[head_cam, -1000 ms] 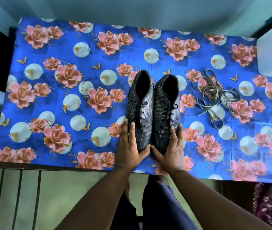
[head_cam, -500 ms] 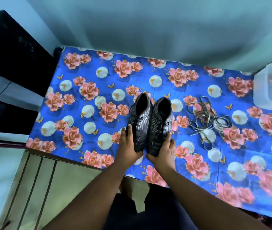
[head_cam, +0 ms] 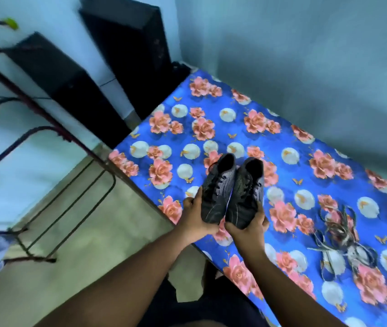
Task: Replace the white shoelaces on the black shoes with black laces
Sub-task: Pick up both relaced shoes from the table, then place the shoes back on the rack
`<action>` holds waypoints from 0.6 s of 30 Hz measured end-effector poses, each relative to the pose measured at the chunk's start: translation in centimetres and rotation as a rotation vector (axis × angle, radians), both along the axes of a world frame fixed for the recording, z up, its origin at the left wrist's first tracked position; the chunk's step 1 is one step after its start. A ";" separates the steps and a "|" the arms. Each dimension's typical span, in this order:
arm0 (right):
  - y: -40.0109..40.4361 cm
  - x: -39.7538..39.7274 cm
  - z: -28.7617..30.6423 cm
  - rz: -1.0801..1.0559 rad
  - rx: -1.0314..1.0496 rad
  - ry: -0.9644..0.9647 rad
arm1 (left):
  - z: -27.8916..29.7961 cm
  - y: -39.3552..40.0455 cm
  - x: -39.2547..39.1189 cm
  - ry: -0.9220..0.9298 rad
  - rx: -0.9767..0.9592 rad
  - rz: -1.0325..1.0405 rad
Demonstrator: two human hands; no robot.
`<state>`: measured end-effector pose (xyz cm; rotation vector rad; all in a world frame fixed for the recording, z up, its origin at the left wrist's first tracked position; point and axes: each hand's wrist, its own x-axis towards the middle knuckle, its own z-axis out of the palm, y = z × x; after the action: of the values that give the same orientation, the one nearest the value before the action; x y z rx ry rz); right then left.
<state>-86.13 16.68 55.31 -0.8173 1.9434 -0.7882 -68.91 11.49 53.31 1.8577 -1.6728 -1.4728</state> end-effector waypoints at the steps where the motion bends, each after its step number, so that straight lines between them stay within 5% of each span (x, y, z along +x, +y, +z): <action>1: -0.8 1.4 0.4 0.053 -0.021 0.008 | 0.4 0.3 1.7 0.014 -0.007 0.084; 11: -5.7 20.0 2.6 0.595 -0.160 -0.051 | 1.3 4.8 20.3 0.081 -0.037 0.622; 18: -7.8 33.8 -1.2 0.946 -0.200 0.088 | -4.3 8.3 32.2 0.038 0.067 0.914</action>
<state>-52.36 8.83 54.14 -1.7207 1.2995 -0.3560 -36.74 19.77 49.02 2.1479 -0.5636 -1.1290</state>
